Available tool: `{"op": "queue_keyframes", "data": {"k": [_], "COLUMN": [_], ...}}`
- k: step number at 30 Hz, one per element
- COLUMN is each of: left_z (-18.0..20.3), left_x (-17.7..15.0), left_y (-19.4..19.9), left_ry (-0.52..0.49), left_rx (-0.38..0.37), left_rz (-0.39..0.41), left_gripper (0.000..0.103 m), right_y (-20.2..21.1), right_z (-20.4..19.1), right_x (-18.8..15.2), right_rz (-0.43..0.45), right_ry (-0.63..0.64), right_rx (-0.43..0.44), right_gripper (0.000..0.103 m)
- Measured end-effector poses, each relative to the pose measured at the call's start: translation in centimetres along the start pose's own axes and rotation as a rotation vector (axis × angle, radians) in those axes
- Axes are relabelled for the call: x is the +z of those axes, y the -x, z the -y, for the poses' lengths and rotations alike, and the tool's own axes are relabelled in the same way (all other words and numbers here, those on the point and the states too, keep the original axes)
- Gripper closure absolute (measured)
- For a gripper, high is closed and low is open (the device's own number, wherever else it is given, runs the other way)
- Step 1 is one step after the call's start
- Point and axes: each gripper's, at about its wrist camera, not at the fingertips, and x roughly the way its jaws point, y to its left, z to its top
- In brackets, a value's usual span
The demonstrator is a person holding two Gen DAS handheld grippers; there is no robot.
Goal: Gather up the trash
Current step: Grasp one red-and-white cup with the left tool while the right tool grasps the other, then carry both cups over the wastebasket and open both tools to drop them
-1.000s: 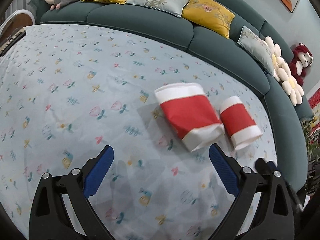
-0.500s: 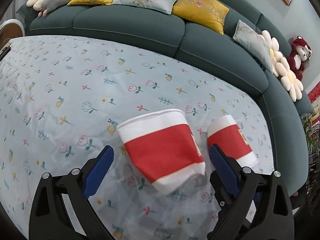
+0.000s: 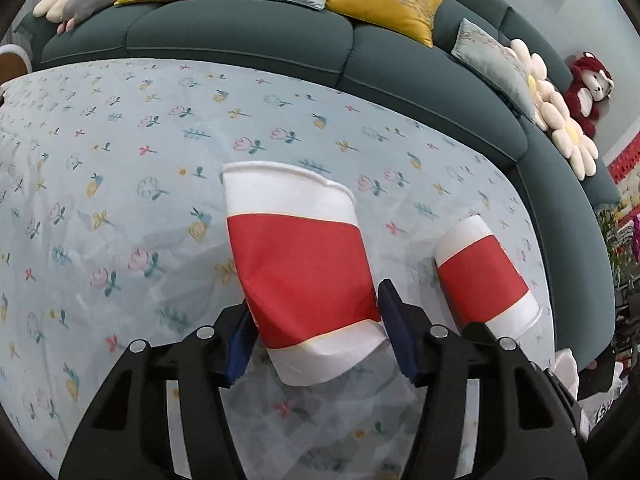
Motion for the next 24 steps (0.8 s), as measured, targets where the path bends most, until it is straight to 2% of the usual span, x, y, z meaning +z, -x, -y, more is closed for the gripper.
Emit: {"op": "queue_keyframes", "data": {"k": [13,24], "left_z": [6.5,14.8], "left_x": [-3.9,-8.6], "left_y": [4.3,6.6], "left_ry": [-0.103,-0.221], "left_rx": [-0.049,-0.117], "left_rz": [0.024,0.012], "left_gripper": [0.049,0.048], "right_y": [7.7,15.5], "right_z": [3.3,10.2], "right_x": [-1.1,-2.8], "right_rz": [0.071,0.157], "right_ry": [-0.045,-0.140], "right_rx": [-0.045,-0.119], "right_gripper": [0.097,0.097]}}
